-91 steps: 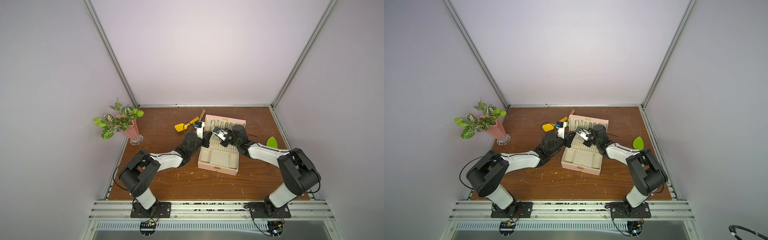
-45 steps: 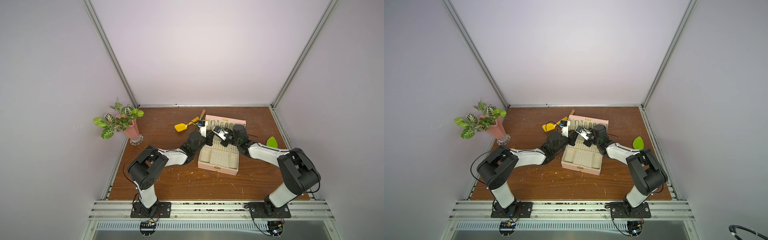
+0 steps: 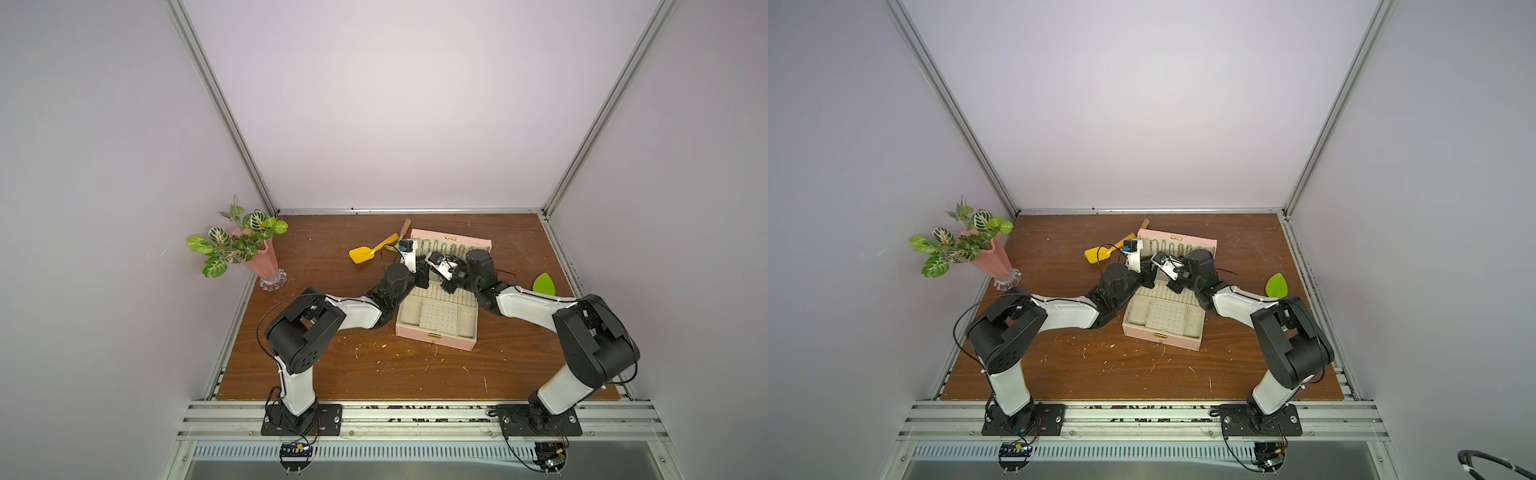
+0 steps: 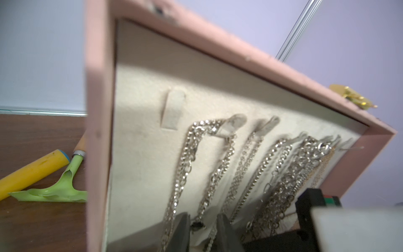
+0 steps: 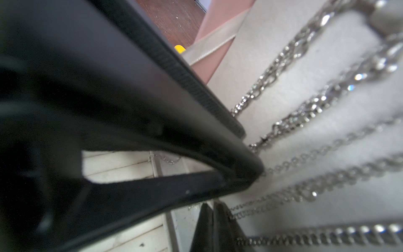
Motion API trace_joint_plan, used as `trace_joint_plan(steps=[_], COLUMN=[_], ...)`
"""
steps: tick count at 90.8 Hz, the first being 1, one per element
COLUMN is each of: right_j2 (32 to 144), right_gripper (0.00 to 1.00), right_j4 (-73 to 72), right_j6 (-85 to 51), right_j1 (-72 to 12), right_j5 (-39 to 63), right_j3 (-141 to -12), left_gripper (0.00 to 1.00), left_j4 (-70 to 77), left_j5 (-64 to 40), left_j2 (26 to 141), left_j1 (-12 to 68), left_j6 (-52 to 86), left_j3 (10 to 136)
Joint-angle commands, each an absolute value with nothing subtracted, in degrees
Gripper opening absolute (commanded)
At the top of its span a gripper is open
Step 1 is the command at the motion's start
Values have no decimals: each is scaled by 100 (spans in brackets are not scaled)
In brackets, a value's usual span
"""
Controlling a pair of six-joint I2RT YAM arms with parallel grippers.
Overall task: Put jewelry chain into jewelry box
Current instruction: Adjust the necklace in the storage slot.
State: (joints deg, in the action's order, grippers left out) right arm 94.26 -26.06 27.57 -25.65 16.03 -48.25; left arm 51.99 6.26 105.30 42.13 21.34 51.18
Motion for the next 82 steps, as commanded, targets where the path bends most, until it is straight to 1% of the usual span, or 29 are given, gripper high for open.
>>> trace_joint_plan(steps=[1,20,39,66,72,82], right_j2=[9298,9314,9295,9295,9297,9298], right_gripper=[0,0,0,0,0,0], right_j4=[-3402,-3488,-3517,-3668,-3693,-3717], right_j6=[2637,2569,2542,2479,2459,2458], right_j1=[-2549,-2549,-2549,-2549,-2549,-2549], right_j5=[1784,1942,1967,2008,2021,2025], right_j3=[-4848,-4832,-4816,-4729,-4716,-4687], left_gripper=[22,20,24,25,24,18], left_j4=[5399,5404,5389,5384,5386,5380], left_j5=[961,1020,1323,1718,1792,1830], left_j2=[10619,10763,10883,11123,11202,11311], left_j1=[4289,4302,4375,4442,4455,4465], left_j6=[2050,2095,2121,2104,2115,2144], left_j3=[5285,5434,5512,5720,5797,5926])
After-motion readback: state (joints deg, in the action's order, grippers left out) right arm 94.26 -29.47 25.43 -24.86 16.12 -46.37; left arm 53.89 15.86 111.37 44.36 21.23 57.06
